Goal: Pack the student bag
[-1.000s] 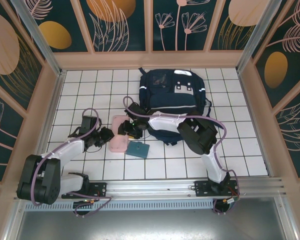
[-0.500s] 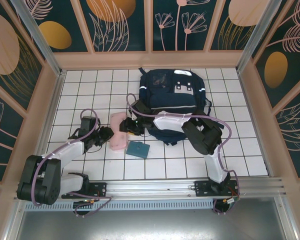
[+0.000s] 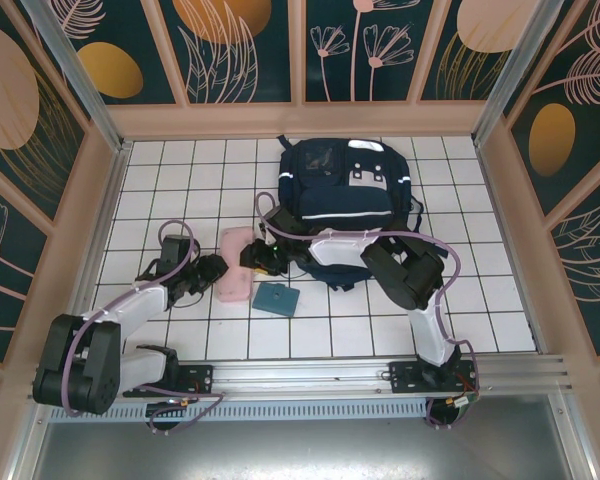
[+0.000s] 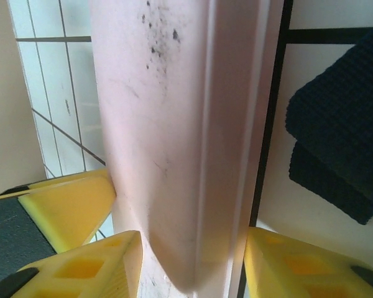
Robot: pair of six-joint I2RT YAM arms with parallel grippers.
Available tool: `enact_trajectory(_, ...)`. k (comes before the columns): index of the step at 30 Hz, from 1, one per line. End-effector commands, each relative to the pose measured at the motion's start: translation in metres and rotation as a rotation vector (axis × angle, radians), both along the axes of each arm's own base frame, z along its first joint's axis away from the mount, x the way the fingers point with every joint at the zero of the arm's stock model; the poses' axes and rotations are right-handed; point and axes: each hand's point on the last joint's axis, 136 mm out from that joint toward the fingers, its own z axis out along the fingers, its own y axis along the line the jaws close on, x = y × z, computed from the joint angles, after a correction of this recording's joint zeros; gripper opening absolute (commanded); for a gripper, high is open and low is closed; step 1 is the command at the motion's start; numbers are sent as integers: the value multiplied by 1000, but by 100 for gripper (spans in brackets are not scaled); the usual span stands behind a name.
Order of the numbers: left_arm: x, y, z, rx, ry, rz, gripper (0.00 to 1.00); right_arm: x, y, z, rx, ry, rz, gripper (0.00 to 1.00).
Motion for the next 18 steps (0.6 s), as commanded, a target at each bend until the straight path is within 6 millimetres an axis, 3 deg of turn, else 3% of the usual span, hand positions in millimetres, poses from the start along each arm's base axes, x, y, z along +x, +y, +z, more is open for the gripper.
enact_trajectory(1,-28,-1,-17,-30,115,7,46,-5,27,80,244,-112,48,46)
enact_trajectory(8,-24,-7,-6,-116,70,21,51,-5,22,90,277,-143,32,46)
enact_trajectory(14,-20,-13,-2,-155,48,8,51,-8,25,68,231,-85,43,47)
enact_trajectory(18,-22,-14,-6,-152,60,-2,50,-14,31,62,250,-41,69,48)
